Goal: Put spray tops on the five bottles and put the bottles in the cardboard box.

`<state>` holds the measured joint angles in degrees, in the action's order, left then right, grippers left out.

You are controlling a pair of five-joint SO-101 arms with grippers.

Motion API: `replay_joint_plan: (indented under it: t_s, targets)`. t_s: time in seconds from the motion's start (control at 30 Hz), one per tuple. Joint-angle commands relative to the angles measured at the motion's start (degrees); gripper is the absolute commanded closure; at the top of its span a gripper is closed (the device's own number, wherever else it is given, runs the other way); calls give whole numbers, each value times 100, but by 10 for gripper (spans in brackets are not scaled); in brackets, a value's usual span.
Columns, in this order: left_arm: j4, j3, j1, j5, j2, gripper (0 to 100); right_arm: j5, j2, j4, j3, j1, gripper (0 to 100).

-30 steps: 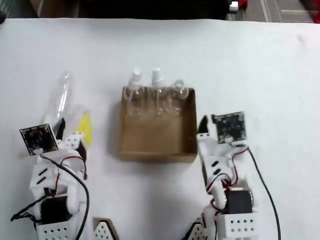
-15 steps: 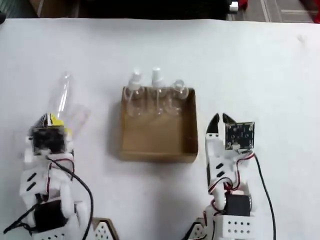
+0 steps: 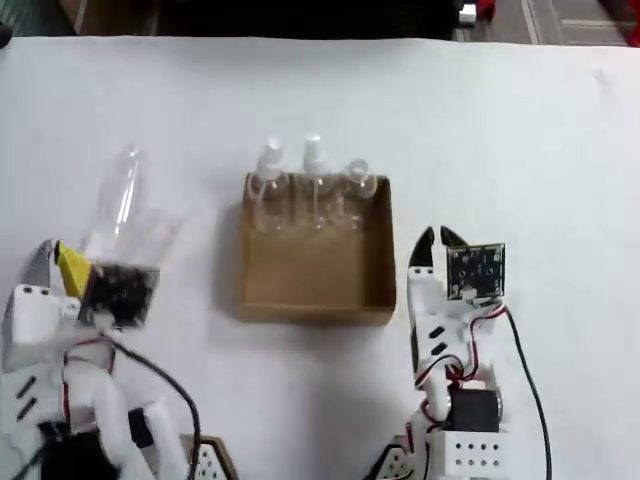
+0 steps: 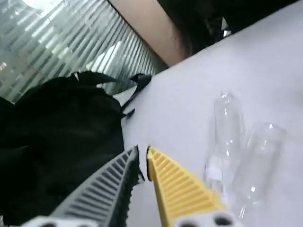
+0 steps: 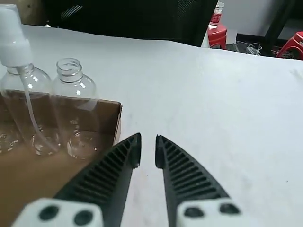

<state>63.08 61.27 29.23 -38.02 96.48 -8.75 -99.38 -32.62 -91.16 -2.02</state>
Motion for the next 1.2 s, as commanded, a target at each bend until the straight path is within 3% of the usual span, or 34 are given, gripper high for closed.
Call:
replay_joint_plan:
  t_s: [0.0, 0.27, 0.4, 0.6, 0.8, 0.9, 1.17]
  targets:
    - [62, -677, 567, -440, -1279, 955, -9, -57, 127, 0, -31, 965]
    - [782, -2092, 1648, -1899, -3925, 947, -18, -92, 171, -70, -31, 961]
    - [826, -2224, 1947, -2198, -4971, 859, -18, -92, 171, -79, -31, 961]
    - [0, -2171, 2273, -1793, -6237, 812, -18, -92, 171, -79, -31, 961]
    - [-1099, -2215, 2149, -1820, -7433, 811, -18, -92, 171, -88, -31, 961]
    - [-1591, -2215, 2053, -2233, -7978, 810, -18, -92, 171, -88, -31, 961]
    - [-1846, -2215, 1895, -2488, -8796, 810, -334, -92, 171, -105, -119, 960]
